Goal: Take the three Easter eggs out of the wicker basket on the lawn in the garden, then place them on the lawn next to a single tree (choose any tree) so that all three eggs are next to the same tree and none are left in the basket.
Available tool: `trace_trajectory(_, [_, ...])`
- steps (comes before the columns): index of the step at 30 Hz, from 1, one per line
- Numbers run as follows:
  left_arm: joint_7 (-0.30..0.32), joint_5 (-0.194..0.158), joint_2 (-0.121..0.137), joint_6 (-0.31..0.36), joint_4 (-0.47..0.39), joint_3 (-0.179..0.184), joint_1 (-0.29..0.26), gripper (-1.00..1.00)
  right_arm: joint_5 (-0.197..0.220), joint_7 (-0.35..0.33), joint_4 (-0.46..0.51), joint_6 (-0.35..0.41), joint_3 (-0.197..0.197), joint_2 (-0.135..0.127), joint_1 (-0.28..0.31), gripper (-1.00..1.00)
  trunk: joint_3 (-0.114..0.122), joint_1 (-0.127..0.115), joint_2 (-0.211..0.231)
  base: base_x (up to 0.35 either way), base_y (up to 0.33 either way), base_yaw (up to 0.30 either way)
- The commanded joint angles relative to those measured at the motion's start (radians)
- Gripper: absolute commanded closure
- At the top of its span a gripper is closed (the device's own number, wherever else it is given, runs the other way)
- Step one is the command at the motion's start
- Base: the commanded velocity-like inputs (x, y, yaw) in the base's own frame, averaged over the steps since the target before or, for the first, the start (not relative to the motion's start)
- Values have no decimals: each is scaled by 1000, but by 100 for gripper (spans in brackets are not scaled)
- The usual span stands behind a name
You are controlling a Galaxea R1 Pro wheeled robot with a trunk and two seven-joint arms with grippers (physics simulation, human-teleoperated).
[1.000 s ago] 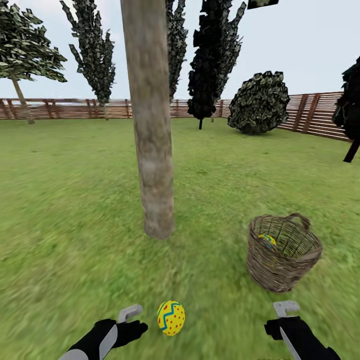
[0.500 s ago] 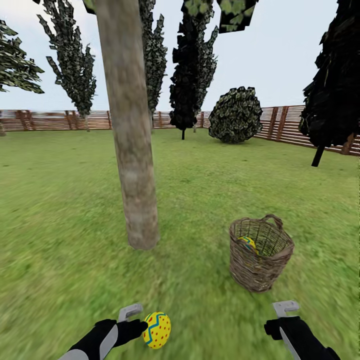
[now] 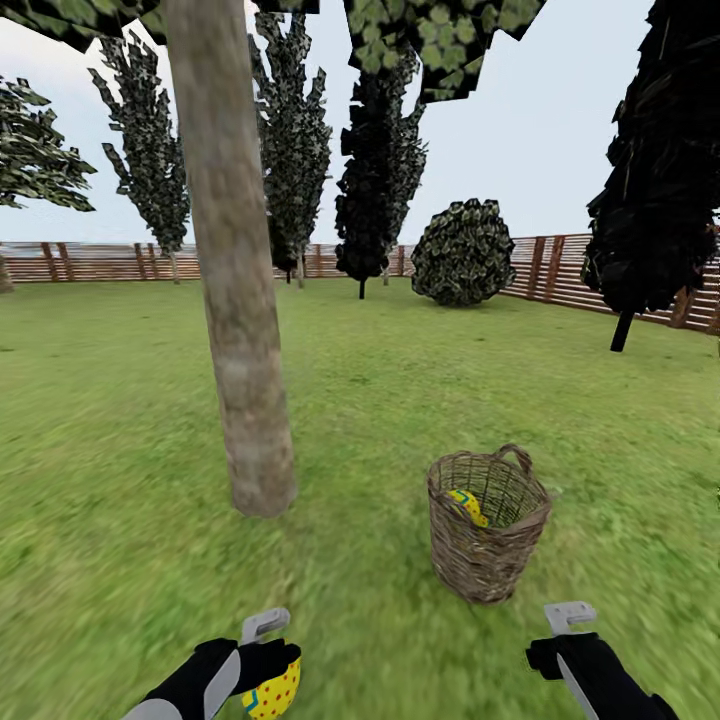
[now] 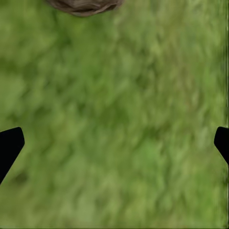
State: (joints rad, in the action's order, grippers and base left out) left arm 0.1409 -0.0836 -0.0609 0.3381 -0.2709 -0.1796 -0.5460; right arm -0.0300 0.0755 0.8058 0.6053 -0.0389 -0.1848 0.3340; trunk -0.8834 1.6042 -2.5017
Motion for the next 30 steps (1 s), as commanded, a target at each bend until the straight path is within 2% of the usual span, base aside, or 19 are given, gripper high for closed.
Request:
trace_trajectory(1, [0, -8, 0, 9, -2, -4, 0, -100, -3, 3, 1, 5, -4, -1, 0, -100, 3, -1, 0, 0, -305, 4])
trace_trajectory(6, [0, 5, -5, 9, -1, -4, 0, -100, -4, 3, -1, 5, -5, -1, 0, -100, 22, -3, 1, 0, -306, 150])
trace_trajectory(8, [-1, 36, -7, 8, -1, -4, 0, -100, -4, 4, -6, 5, -11, 3, 0, -100, 30, -4, 1, 0, -307, 239])
trace_trajectory(11, [-1, 51, -10, 8, -1, -4, 0, -100, -4, 4, -9, 4, -21, 7, 0, -100, 40, -12, 16, 0, -307, 250])
trace_trajectory(18, [-1, 56, -10, 7, -2, -6, 0, -100, -4, 7, -11, 4, -28, 11, 0, -100, 62, -39, 65, 0, -257, 253])
trace_trajectory(24, [-1, 54, -10, 7, -2, -7, 0, -100, -4, 7, -11, 4, -27, 11, 0, -100, 81, -62, 107, 0, -28, 221])
trace_trajectory(30, [0, 50, -10, 7, -2, -8, 0, -100, -4, 6, -11, 4, -27, 11, 0, -100, 100, -85, 149, 0, -1, 31])
